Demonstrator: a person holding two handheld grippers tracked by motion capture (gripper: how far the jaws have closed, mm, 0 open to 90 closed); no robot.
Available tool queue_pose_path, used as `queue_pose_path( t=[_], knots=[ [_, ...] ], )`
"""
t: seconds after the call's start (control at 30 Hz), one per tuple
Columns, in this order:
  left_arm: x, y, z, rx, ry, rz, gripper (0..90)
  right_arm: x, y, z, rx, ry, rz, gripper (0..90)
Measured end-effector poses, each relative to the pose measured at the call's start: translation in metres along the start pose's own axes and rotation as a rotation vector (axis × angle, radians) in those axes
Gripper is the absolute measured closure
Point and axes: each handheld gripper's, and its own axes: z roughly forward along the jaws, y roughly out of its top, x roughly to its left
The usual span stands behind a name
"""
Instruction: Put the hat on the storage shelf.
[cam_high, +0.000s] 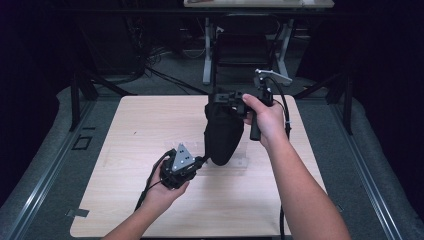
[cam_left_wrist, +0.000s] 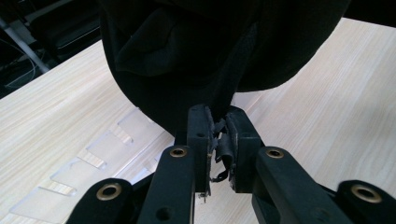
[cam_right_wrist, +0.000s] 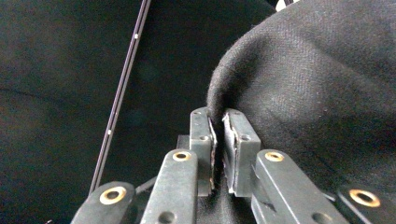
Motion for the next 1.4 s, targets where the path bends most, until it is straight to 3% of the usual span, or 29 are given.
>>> queue_pose_path(
  t=[0.77, 1.03, 1.23, 1.27, 1.4],
  knots=[
    [0.007, -0.01, -0.006, 0.011, 0.017, -0.004, 85.0, 0.009, -0.008, -0.018, 0.008, -0.023, -0.074, 63.3],
    [0.016, -0.022, -0.007, 0.038, 0.032, -0.026, 85.2, 0.004, -0.012, -0.027, -0.001, -0.058, -0.099, 61.6],
    [0.021, -0.045, 0.0, 0.098, 0.042, -0.057, 84.6, -0.002, -0.015, -0.037, -0.014, -0.093, -0.111, 61.3],
    [0.025, -0.051, 0.0, 0.093, 0.032, -0.038, 84.5, -0.003, -0.015, -0.039, -0.015, -0.1, -0.114, 61.3],
    [0.027, -0.056, -0.001, 0.086, 0.032, -0.074, 84.3, -0.006, -0.016, -0.045, -0.03, -0.116, -0.12, 61.1]
  ],
)
